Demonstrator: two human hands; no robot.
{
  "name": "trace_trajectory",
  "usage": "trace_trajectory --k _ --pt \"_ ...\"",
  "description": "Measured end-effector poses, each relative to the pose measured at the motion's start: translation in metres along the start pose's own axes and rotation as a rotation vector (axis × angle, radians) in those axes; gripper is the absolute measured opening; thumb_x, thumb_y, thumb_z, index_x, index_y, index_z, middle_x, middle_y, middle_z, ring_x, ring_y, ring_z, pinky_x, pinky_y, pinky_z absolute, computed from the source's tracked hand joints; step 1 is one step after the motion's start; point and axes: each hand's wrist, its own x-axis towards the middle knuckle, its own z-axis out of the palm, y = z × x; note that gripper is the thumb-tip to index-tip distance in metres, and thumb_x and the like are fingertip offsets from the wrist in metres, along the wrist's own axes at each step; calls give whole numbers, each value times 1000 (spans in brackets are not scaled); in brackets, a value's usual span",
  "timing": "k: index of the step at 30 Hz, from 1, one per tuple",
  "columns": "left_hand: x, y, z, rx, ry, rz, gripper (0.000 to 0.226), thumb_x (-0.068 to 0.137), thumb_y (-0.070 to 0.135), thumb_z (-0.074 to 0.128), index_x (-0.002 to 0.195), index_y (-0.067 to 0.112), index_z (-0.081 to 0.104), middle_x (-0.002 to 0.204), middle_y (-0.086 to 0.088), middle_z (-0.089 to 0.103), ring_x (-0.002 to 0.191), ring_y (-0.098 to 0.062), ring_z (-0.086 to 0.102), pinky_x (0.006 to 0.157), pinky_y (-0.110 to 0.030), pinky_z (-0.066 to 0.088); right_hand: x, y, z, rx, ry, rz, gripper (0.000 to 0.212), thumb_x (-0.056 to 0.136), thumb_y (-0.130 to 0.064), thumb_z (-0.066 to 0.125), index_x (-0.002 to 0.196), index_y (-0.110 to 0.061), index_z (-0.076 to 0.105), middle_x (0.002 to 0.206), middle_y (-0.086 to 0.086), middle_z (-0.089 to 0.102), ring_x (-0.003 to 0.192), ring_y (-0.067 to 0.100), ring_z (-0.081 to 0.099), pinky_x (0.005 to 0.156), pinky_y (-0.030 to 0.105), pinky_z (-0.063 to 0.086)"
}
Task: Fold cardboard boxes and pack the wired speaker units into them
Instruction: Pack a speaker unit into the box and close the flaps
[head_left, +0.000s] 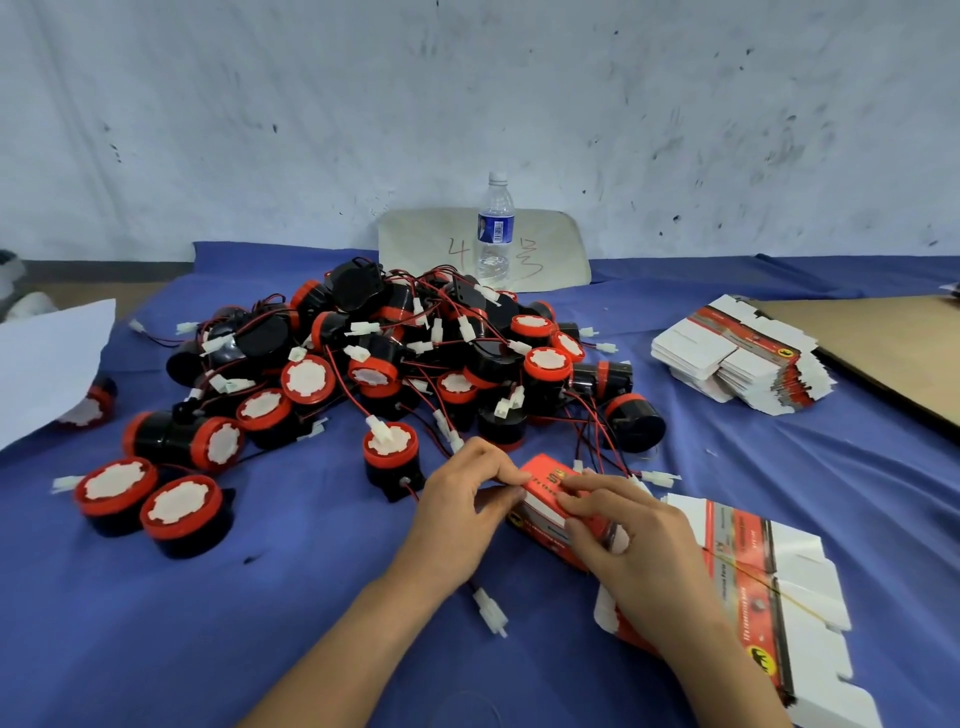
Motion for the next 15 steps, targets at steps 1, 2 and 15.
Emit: trace_trajectory --k 1,2,15 --pt "1 0 0 -4 -13 7 8 84 -2 69 86 6 69 90 3 58 87 -6 59 80 -16 48 -1 -2 4 -36 30 -6 15 75 -7 80 88 -12 76 99 -14 68 92 14 68 84 10 46" --pt "1 0 0 -5 -27 17 6 84 -1 69 85 5 68 89 4 58 85 -7 59 79 -19 50 -2 -6 7 -85 60 -9 16 76 -11 80 90 -11 73 98 -8 70 93 21 69 83 23 52" --pt "-2 -4 -7 -69 -72 42 9 79 1 75 78 5 67 85 5 57 82 -9 60 76 -18 52 -6 -9 27 -406 162 -212 24 69 -8 84 92 -10 77 101 6 74 104 36 66 87 69 41"
